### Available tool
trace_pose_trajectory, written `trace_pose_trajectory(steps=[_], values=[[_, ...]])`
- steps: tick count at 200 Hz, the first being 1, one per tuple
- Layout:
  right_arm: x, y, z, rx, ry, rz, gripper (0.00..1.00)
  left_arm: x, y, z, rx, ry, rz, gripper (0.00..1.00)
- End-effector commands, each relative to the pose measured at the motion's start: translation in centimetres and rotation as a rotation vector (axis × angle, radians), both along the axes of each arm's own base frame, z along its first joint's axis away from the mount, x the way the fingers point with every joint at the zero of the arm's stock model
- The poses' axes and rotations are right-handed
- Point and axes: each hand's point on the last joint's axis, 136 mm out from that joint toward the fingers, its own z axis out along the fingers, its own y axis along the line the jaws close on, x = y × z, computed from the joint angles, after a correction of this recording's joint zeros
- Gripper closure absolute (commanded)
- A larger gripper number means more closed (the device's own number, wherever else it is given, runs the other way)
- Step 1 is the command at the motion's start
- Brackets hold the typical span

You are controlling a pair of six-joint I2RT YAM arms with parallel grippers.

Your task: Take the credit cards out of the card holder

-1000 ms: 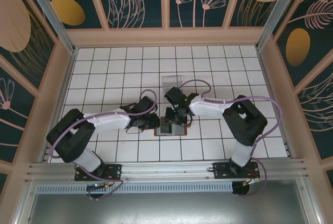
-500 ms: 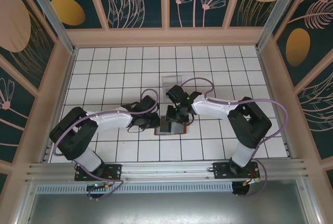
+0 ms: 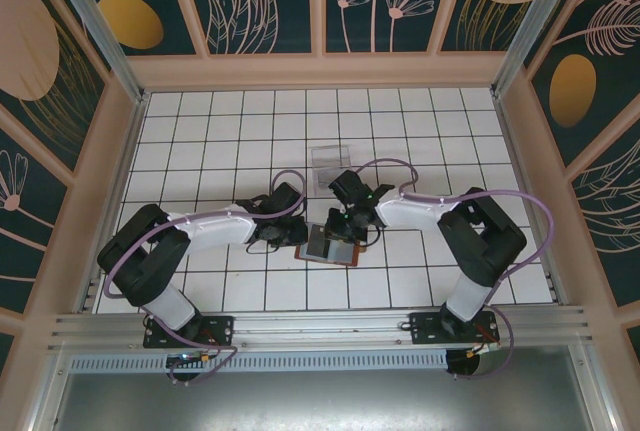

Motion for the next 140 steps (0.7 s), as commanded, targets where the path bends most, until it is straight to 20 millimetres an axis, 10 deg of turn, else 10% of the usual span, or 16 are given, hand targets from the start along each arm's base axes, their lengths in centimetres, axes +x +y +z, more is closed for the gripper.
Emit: trace_pose_trajectory(steps=[1,140], values=[[-0.2,0.3,0.3,0.06,0.002,-0.015,0.82,-2.0,2.7,-2.8,0.138,0.085,-0.012,0.83],[-0.1,1.3,2.3,0.214,-0.016,-0.035,0.84,-2.3,2.9,-3.2,0.152,0.099,-0.02,0.84]])
